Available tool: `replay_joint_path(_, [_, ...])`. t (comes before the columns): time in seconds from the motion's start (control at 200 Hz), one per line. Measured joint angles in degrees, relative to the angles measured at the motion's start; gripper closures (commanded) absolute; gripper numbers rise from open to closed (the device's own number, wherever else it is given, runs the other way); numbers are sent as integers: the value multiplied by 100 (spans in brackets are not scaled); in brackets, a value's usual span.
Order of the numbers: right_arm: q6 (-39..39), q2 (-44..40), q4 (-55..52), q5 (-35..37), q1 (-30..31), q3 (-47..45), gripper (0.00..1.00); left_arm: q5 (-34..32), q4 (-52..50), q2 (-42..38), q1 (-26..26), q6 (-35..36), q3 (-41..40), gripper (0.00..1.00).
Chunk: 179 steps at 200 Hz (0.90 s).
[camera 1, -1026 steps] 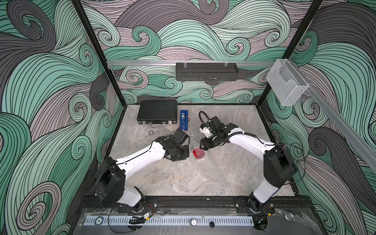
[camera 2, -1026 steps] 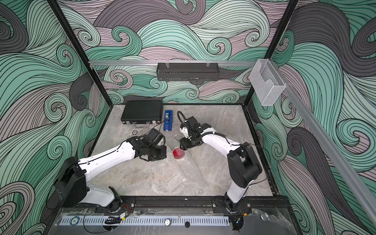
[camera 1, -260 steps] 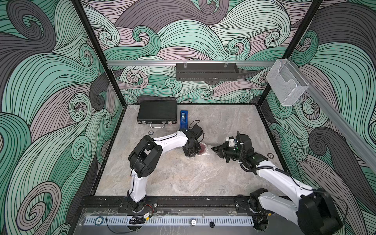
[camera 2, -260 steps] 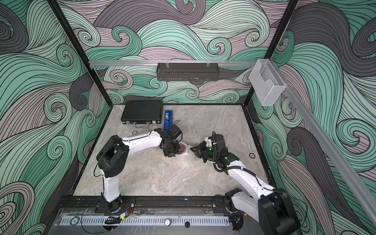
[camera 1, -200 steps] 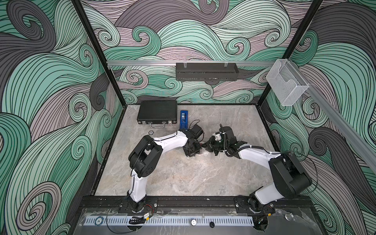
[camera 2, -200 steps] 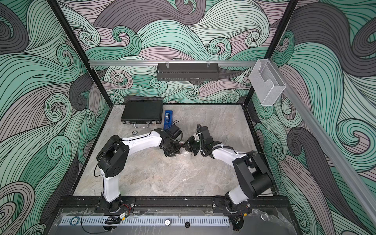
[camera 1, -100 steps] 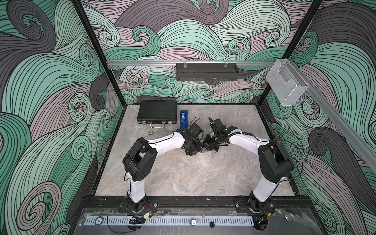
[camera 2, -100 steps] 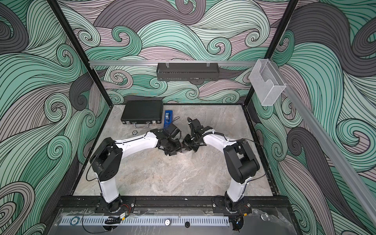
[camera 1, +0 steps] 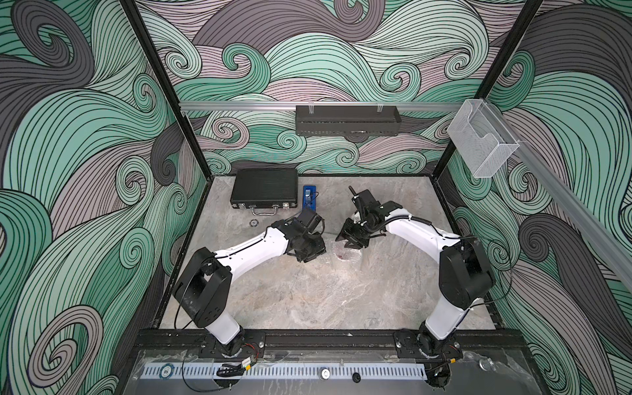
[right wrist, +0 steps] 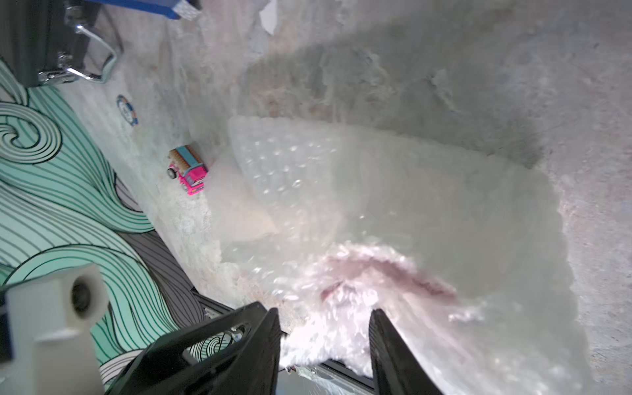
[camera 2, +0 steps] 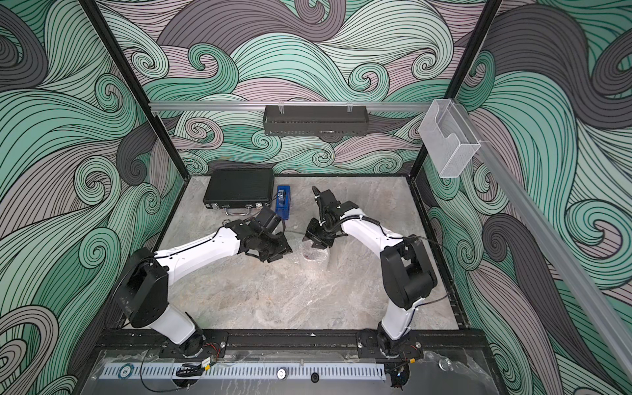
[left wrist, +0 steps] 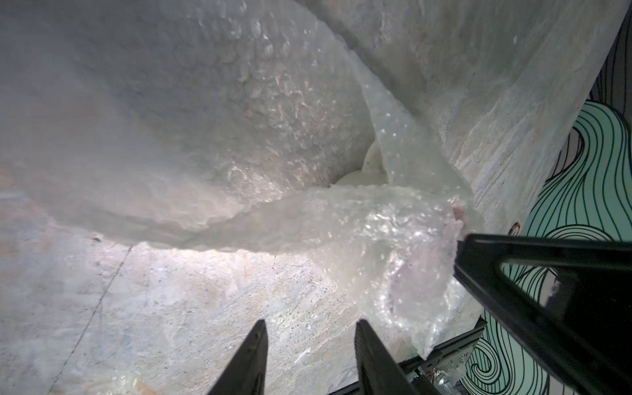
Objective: Wrap mugs in bubble wrap
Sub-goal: Wrap the mug in bubble wrap.
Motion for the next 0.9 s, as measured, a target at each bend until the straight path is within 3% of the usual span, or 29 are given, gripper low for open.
replay_joint_path(0.14, [-295, -393, -96, 0, -15, 11, 43, -31, 7, -116, 83, 114, -9, 55])
replay_joint_path(0.245, [-763, -970, -111, 48, -90, -212, 24, -26, 20, -129, 85, 197, 13, 55])
replay_joint_path(0.3, [-1075, -1480, -105, 173, -195, -535, 24, -20, 24, -129, 85, 223, 13, 55])
replay_joint_path(0.325, [-1202, -1735, -94, 203, -262, -730, 28, -22, 26, -129, 85, 227, 13, 55])
replay_joint_path(0.39, [-1438, -2465, 2, 181, -601, -1364, 56, -17, 48, -140, 85, 234, 13, 55])
replay_joint_path(0.45, [-1517, -2898, 186, 72, -1014, -1998, 72, 11, 105, -164, 85, 247, 9, 53])
replay_joint_path(0.535, [-1508, -2769, 544, -120, -1327, -2608, 92, 157, 328, -195, 85, 321, -2, 44])
replay_joint_path(0.595, [-1414, -2282, 951, -365, -1270, -2855, 100, 308, 577, -188, 81, 374, -2, 37])
replay_joint_path(0.68, [-1220, -1801, 1484, -643, -1178, -3003, 100, 577, 940, -120, 48, 564, 26, 35])
replay_joint_path(0.896, [-831, -2122, 2549, -1167, -1163, -2977, 100, 1290, 1786, 732, -44, 870, 422, 35])
